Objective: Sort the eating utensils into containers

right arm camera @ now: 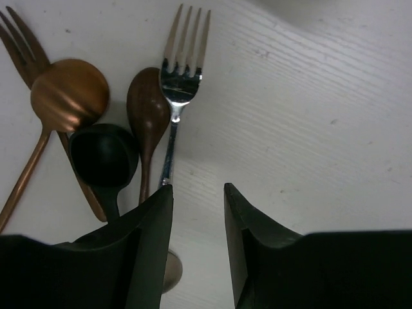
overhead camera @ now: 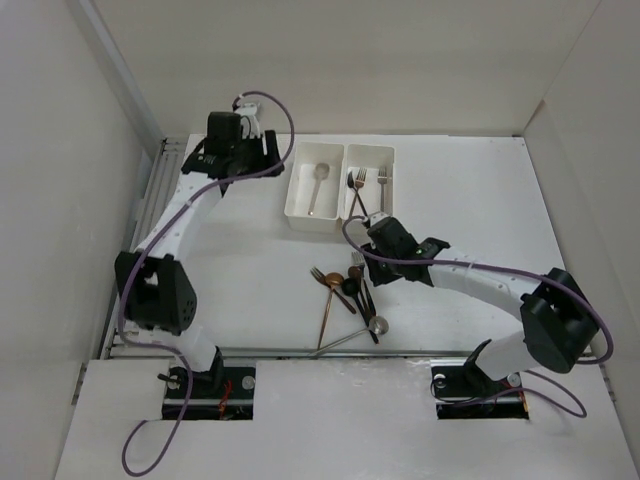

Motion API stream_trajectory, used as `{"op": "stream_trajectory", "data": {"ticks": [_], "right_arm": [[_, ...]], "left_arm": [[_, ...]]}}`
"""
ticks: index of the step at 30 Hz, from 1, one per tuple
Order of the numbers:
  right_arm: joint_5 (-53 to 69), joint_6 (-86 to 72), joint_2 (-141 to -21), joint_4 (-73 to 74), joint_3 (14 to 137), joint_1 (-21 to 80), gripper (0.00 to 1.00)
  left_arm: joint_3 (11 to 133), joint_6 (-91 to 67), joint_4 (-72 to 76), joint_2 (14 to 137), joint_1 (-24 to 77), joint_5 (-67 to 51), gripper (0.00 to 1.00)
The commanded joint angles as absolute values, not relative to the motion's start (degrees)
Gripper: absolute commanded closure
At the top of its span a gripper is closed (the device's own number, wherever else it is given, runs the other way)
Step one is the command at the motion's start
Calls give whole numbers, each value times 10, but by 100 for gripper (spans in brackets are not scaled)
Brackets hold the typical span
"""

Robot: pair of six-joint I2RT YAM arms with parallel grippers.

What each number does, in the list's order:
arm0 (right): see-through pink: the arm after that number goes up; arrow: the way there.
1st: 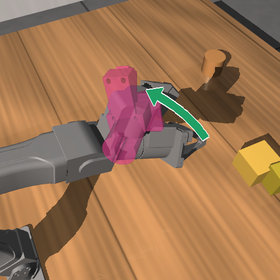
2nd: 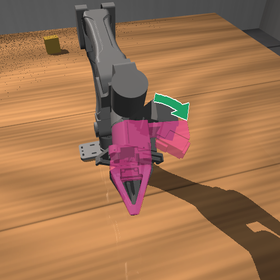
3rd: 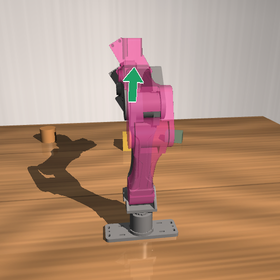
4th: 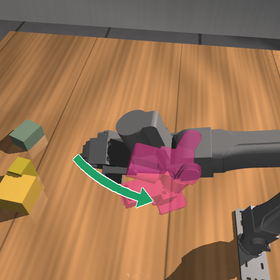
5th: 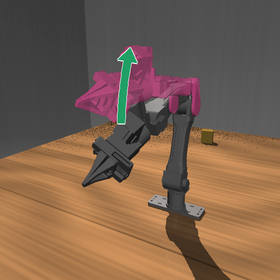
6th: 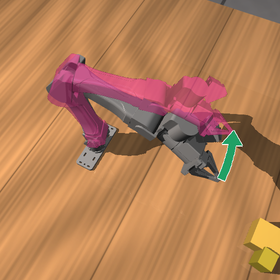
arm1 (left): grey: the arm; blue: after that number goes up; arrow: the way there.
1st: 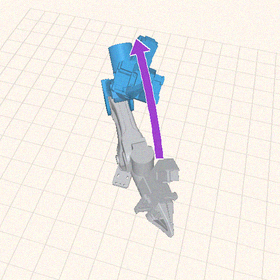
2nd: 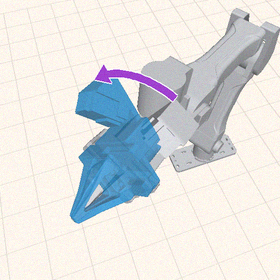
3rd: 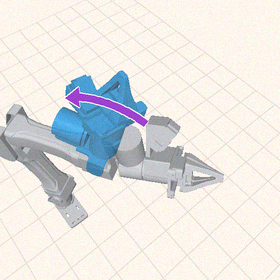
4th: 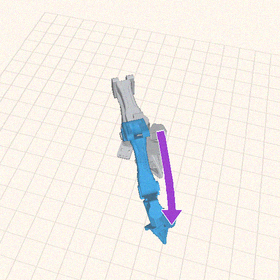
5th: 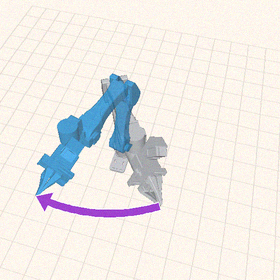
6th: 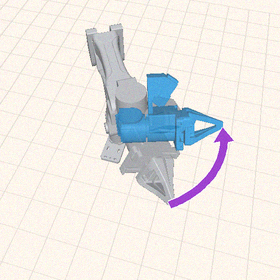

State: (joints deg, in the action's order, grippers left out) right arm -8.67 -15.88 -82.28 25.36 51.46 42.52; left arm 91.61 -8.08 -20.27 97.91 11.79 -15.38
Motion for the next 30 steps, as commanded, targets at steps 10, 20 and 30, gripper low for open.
{"op": "stream_trajectory", "data": {"ticks": [10, 20, 30], "right_arm": [[-39, -163, -902, 144, 475, 472, 56], [-144, -221, -976, 191, 509, 472, 76], [-180, -197, -922, 226, 530, 472, 100]], "left_arm": [[727, -38, -260, 855, 140, -142, 39], [715, -48, -260, 843, 129, -137, 38], [715, -30, -265, 838, 129, -157, 38]]}}
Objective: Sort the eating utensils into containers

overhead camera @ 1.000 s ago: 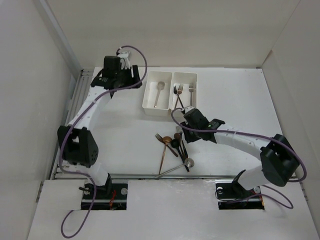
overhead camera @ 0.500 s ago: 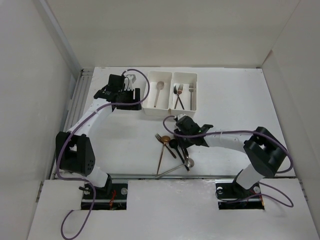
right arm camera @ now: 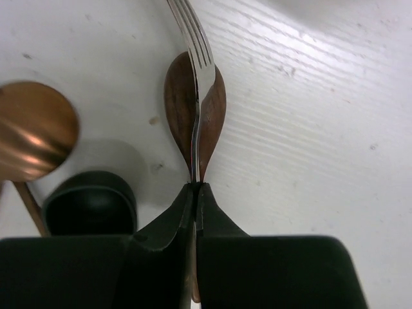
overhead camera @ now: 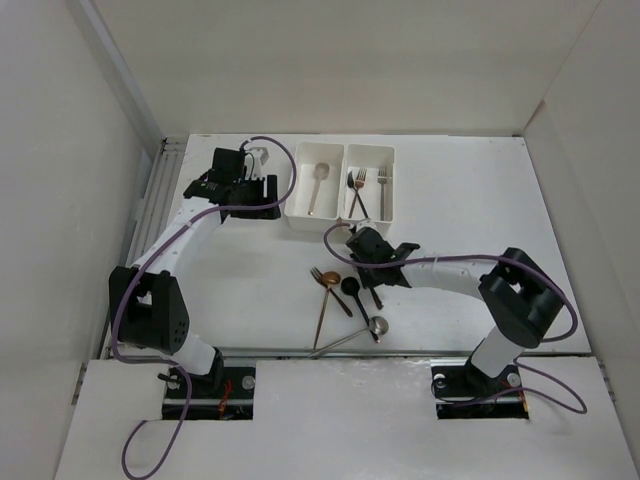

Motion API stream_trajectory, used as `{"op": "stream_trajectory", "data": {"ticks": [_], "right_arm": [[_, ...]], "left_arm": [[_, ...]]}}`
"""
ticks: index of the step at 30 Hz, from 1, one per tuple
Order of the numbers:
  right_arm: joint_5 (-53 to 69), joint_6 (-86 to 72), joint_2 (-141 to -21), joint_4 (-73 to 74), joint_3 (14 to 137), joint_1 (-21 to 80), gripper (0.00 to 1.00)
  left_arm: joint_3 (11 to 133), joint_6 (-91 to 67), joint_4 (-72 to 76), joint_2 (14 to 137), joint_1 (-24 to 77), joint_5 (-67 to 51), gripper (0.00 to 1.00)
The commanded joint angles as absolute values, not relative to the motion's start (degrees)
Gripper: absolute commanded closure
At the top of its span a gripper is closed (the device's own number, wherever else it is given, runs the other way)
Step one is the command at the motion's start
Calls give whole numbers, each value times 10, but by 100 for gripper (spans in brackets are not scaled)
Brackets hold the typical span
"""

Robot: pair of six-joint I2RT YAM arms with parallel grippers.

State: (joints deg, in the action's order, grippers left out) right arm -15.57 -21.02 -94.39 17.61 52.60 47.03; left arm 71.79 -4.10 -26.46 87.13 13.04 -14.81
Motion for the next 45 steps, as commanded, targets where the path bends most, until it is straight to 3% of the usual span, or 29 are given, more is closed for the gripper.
{"op": "stream_trajectory", "data": {"ticks": [1, 8, 15, 18, 21, 23, 31, 45], "right_arm": [[-180, -192, -917, 231, 535, 472, 100], [-171, -151, -874, 235, 555, 472, 100], [-114, -146, -970, 188, 555, 472, 94], [-102, -146, -983, 177, 555, 472, 88], [-97, -146, -969, 165, 539, 472, 67], [-97, -151, -960, 165, 539, 472, 62], [-156, -165, -933, 197, 560, 472, 64], [-112, -113, -857, 267, 514, 465, 60]], "left_arm": [[715, -30, -265, 838, 129, -163, 38], [715, -30, -265, 838, 129, -173, 38], [715, -30, -265, 849, 129, -184, 38], [715, -30, -265, 849, 129, -184, 38], [715, -30, -265, 849, 129, -184, 38], [715, -30, -265, 849, 129, -184, 38], [721, -30, -265, 849, 129, -184, 38], [721, -35, -265, 849, 129, -189, 38]]}}
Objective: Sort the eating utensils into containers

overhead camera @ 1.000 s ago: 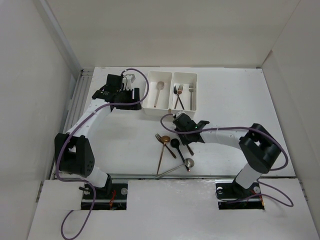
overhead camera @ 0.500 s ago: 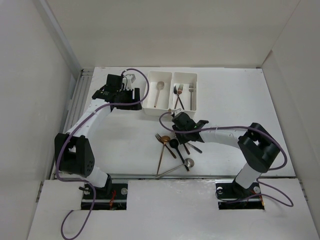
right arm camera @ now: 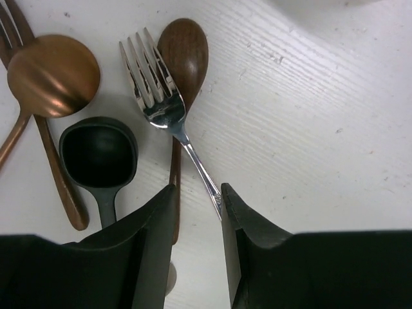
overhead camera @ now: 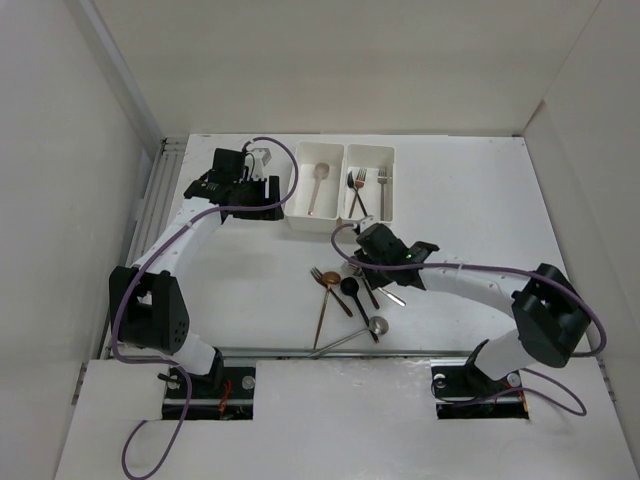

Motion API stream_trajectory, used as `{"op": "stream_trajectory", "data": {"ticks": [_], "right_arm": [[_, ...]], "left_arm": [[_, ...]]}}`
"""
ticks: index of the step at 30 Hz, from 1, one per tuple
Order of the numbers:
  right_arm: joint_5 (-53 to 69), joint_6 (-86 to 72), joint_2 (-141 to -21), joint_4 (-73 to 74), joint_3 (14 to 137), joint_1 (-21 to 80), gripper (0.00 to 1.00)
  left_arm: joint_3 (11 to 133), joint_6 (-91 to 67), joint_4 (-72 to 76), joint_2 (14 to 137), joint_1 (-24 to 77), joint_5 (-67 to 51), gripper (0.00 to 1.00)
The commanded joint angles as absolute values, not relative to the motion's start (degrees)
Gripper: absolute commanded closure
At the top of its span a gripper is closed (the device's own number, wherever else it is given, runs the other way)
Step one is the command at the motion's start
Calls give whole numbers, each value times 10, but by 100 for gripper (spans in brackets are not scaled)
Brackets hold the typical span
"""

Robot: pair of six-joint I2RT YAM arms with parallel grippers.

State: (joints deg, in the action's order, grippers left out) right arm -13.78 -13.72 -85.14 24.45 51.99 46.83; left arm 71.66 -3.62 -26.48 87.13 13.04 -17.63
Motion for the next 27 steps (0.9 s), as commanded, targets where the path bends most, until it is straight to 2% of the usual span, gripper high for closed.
{"op": "stream_trajectory", "data": {"ticks": [1, 5, 11, 23, 27], "right_arm": [[-103, -113, -866, 262, 514, 465, 60], [-72, -96, -928, 237, 514, 465, 60], [-97, -108, -983, 237, 542, 451, 62], [-80, -77, -831, 322, 583, 446, 56], [-85, -52, -837, 327, 588, 418, 56]], "left_arm": [[721, -35, -265, 849, 129, -189, 38], [726, -35, -265, 849, 129, -189, 38], [726, -35, -265, 843, 129, -183, 38], [725, -35, -271, 843, 129, -183, 38], [730, -35, -271, 848, 129, -188, 38]]}}
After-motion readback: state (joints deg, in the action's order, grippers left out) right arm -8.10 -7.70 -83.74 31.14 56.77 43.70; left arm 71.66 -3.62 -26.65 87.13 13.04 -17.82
